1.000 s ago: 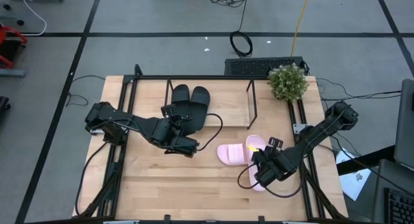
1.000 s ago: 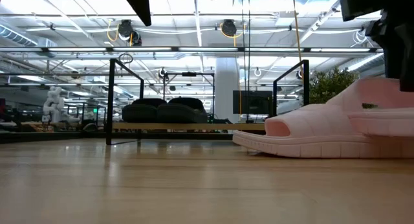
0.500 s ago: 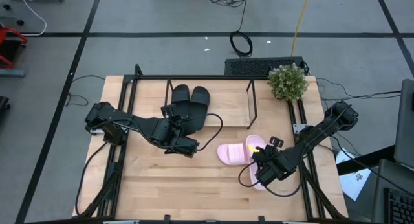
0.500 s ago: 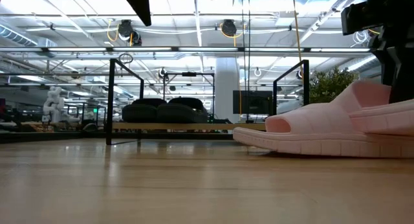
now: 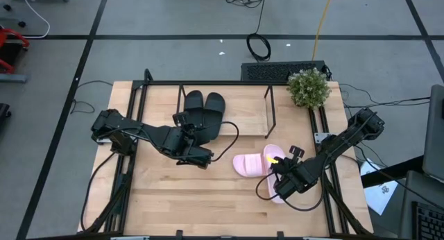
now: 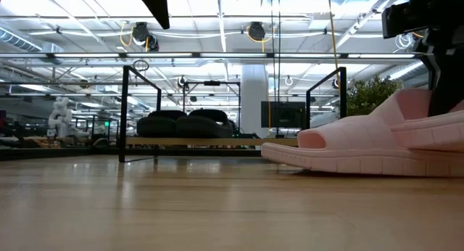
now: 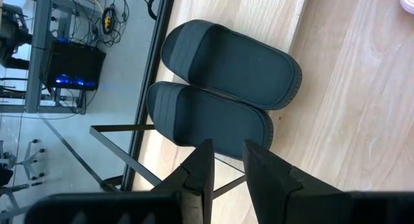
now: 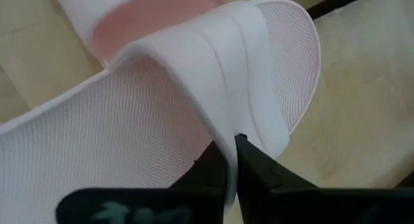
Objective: Pick and place slides into the shelf
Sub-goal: Put the right pink slide on the shelf
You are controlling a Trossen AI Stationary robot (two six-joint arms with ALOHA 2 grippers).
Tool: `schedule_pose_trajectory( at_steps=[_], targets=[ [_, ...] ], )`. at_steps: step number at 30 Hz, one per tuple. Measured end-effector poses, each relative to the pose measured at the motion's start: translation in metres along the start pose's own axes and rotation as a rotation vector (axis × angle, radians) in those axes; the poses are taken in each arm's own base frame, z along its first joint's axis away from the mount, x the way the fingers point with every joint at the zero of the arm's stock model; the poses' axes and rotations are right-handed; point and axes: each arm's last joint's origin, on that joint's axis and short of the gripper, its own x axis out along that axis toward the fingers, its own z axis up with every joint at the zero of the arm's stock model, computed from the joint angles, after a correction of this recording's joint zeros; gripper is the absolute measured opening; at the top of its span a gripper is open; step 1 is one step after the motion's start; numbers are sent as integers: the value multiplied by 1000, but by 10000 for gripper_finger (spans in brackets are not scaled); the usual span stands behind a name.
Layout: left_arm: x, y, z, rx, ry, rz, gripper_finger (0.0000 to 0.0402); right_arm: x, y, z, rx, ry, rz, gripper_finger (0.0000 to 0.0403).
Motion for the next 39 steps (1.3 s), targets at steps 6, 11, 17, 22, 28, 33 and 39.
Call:
schedule_pose_trajectory(
  at_steps=[6, 11, 17, 22, 28, 33, 39],
  targets=[
    [0, 0, 0, -1, 0, 0, 83, -10, 4, 6, 8, -11, 41, 4],
    [0, 0, 0, -3, 0, 0, 83, -42, 5, 20, 9, -18, 91, 3],
    [0, 0, 0, -19, 0, 0, 83, -92, -4, 37, 21, -13, 142, 2],
    [0, 0, 0, -40, 0, 0, 83, -129, -18, 51, 66, -95, 148, 1],
    [0, 1, 1, -50, -20, 34, 83, -142, -44, 84, 138, -264, 64, 1],
    [-4, 10, 0, -13, -72, 101, 72, -131, -61, 116, 109, -297, 34, 1],
    [-20, 47, -9, -49, -122, 102, 43, -118, -85, 147, 99, -382, -78, 0]
  ],
)
